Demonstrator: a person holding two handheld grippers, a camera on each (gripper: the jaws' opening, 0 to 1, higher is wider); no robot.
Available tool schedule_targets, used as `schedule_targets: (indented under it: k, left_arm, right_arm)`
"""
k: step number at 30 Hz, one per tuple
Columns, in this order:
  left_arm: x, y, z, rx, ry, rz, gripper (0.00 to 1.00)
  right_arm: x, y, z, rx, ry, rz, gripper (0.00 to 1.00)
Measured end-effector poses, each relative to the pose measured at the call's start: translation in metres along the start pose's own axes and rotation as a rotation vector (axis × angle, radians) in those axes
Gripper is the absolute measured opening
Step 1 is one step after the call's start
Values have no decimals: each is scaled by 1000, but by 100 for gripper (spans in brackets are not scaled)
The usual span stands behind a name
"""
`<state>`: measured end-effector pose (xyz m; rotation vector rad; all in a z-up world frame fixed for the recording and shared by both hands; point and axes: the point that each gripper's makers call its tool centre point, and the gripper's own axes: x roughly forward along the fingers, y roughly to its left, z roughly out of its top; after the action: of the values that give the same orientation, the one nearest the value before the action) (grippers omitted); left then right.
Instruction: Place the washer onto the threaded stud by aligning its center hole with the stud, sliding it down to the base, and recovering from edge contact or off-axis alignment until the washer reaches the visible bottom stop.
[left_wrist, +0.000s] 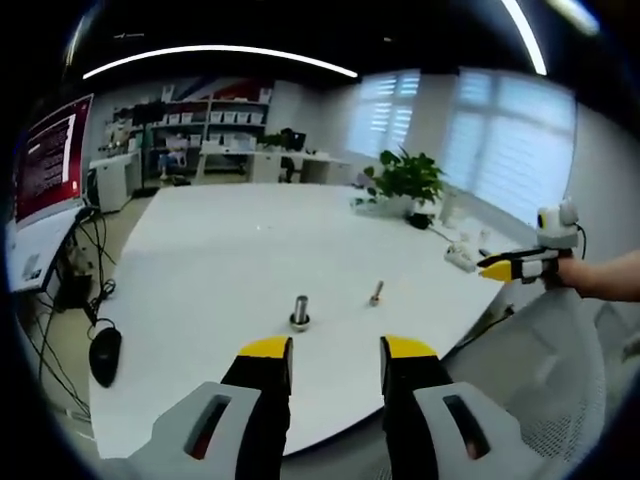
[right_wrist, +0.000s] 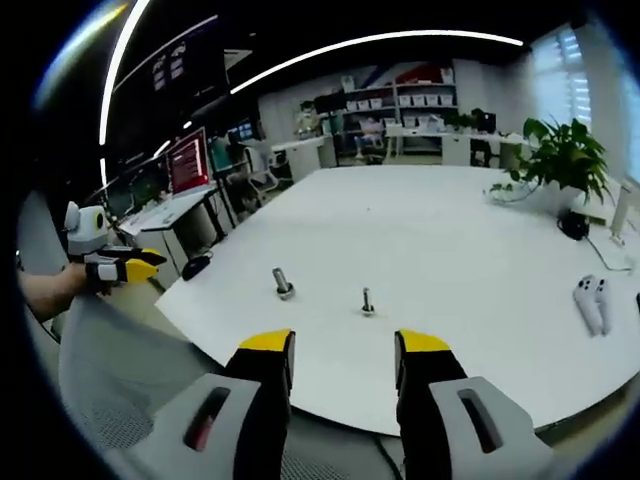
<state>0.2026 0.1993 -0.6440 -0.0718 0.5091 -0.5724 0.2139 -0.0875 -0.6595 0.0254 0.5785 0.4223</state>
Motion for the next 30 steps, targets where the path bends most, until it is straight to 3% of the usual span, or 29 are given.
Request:
schedule_targets:
  k: [5, 10, 13, 16, 20, 24, 30]
  left_arm:
    - [-7, 6, 3, -56, -29, 15, 33]
    - [-5, 5, 4, -54, -36, 25, 33]
    - [-4, 3, 2, 6, -23, 38, 32]
    - [-3, 3, 1, 17, -27, 39, 32]
    - [-2, 9, -2, -43, -29, 38, 32]
    - [0, 7, -3, 8, -20, 45, 30]
    - [0, 7, -2, 1, -25, 40, 30]
  right_arm:
    - [2, 1, -5, -28, 21, 4, 43]
    - [2, 0, -10, -34, 36, -1, 43]
    - [3, -2, -11, -43, 43, -2, 43]
    - [4, -5, -14, -23, 50, -5, 43]
    - [5, -5, -14, -17, 52, -5, 43]
    - [5, -5, -13, -13, 49, -11, 42]
    - [4, -4, -12, -12, 43, -17, 40]
